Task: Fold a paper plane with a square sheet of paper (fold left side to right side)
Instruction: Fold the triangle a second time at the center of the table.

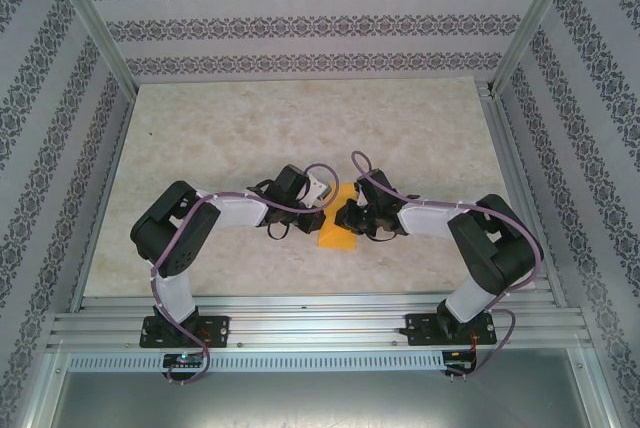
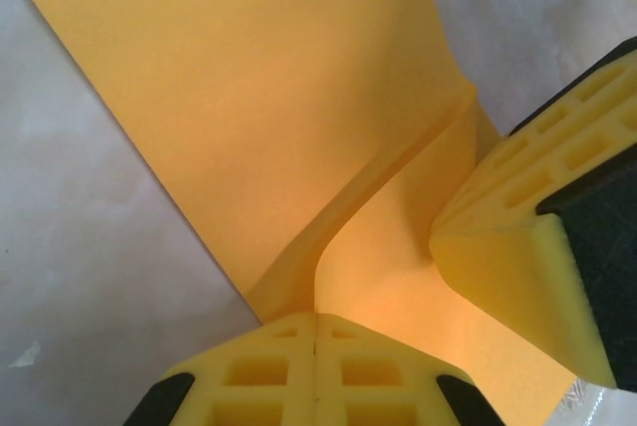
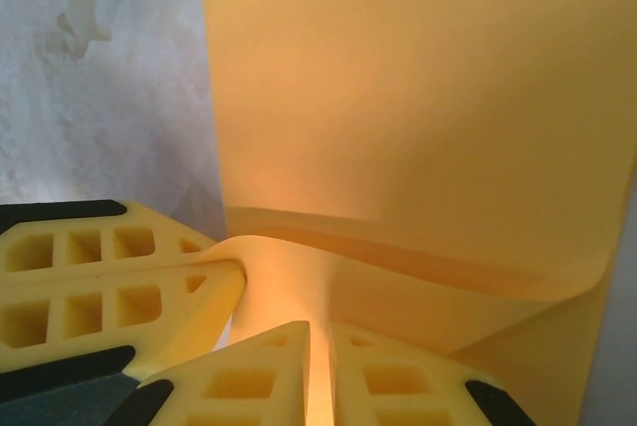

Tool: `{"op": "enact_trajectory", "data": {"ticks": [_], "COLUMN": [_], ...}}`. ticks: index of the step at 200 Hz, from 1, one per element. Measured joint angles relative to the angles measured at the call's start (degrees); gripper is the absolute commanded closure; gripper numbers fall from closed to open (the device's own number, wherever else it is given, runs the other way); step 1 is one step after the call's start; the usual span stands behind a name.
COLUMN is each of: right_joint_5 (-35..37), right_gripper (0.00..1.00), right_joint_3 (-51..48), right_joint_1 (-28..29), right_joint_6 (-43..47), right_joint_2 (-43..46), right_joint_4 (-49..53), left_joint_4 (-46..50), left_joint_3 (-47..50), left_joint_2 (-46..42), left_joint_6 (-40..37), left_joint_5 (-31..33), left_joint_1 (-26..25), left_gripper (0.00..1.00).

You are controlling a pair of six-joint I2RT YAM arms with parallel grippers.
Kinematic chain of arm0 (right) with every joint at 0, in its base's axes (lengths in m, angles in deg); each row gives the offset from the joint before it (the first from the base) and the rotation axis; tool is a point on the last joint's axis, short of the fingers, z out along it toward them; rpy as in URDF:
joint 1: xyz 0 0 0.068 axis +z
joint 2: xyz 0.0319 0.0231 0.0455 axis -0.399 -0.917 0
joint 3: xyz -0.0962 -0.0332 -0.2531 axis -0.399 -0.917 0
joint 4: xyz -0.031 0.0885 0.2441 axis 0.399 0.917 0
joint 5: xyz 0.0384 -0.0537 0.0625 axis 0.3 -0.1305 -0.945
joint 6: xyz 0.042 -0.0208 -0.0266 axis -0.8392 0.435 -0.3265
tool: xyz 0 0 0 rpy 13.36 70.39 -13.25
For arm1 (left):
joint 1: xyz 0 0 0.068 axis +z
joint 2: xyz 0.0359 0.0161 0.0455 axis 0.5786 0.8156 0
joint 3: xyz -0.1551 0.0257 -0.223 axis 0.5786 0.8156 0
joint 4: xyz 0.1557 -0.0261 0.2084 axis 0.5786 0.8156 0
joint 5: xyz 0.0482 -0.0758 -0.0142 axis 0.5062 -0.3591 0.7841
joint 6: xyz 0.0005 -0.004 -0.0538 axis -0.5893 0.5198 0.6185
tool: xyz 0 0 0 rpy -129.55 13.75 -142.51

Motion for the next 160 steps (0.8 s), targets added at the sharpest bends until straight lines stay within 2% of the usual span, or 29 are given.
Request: {"op": "enact_trajectory", "data": {"ticks": [49, 97, 121, 160], "right_joint_5": [0.5, 0.5, 0.7, 0.7], "right_gripper": [0.86, 0.86, 0.86, 0.86], "right_joint_3": [0.0, 0.0, 0.0, 0.0], "right_joint_1": [0.1, 0.1, 0.1, 0.1], "right_joint_6": [0.4, 0.4, 0.4, 0.4], "right_joint_2": [-1.0, -1.1, -1.1, -1.2], "right_joint_4": [0.7, 0.7, 0.7, 0.7], "left_joint_4": [0.0, 0.0, 0.1, -0.2], "left_joint_3": [-0.4, -0.2, 2.7, 5.7], "left_joint_2": [0.3, -0.1, -4.5, -15.2], "left_joint_6": [0.0, 0.6, 1.9, 5.3], "left_joint_5": [0.0, 0.4, 1.1, -1.2], "left_joint_1": [0.0, 0.0, 0.9, 1.9], "left_gripper": [0.99, 0.82, 0.73, 0.74]}}
